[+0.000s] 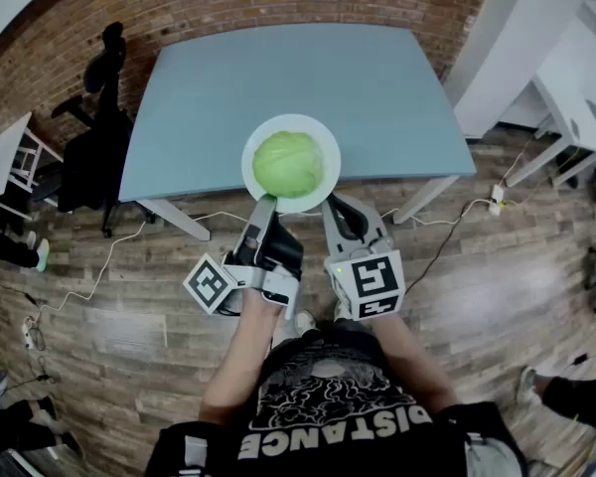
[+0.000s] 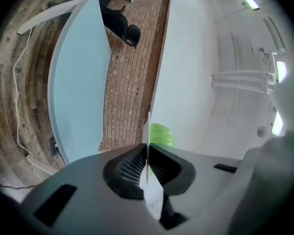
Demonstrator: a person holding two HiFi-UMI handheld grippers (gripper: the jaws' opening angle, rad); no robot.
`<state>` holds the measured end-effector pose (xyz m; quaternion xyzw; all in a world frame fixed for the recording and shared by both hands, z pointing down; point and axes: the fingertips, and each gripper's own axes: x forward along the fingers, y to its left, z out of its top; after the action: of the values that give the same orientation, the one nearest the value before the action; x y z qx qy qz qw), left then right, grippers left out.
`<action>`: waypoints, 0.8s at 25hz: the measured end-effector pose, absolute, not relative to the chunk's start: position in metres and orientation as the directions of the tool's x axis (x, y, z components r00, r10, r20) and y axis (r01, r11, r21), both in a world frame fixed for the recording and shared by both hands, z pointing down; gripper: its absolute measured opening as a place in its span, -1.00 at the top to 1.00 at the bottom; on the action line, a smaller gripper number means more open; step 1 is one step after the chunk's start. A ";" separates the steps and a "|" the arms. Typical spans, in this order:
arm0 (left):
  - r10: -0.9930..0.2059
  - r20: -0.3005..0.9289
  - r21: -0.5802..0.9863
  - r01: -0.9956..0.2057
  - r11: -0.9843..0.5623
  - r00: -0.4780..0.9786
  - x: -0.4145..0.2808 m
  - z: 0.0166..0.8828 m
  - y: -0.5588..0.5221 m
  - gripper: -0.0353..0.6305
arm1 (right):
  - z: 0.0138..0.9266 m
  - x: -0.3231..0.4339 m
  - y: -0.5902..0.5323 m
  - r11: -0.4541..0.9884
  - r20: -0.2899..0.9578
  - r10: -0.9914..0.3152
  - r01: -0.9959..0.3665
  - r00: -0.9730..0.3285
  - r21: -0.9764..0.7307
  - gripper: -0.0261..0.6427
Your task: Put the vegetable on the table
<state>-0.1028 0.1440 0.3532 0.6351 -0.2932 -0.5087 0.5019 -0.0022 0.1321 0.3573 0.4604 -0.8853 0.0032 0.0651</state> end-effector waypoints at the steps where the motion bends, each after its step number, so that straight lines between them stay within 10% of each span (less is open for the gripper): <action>1: -0.882 -0.352 0.936 0.139 -0.324 0.312 -0.103 0.353 0.144 0.83 | 0.357 -0.002 0.132 0.571 0.117 -0.818 -0.819 -0.563 0.054 0.89; 20: -0.870 -0.365 0.931 0.161 -0.329 0.333 -0.103 0.357 0.142 0.83 | 0.364 -0.004 0.129 0.538 0.100 -0.841 -0.841 -0.531 0.054 0.89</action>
<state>-0.1026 0.1416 0.3568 0.6385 -0.2773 -0.5067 0.5087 -0.0037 0.1289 0.3635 0.4807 -0.8750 0.0006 0.0570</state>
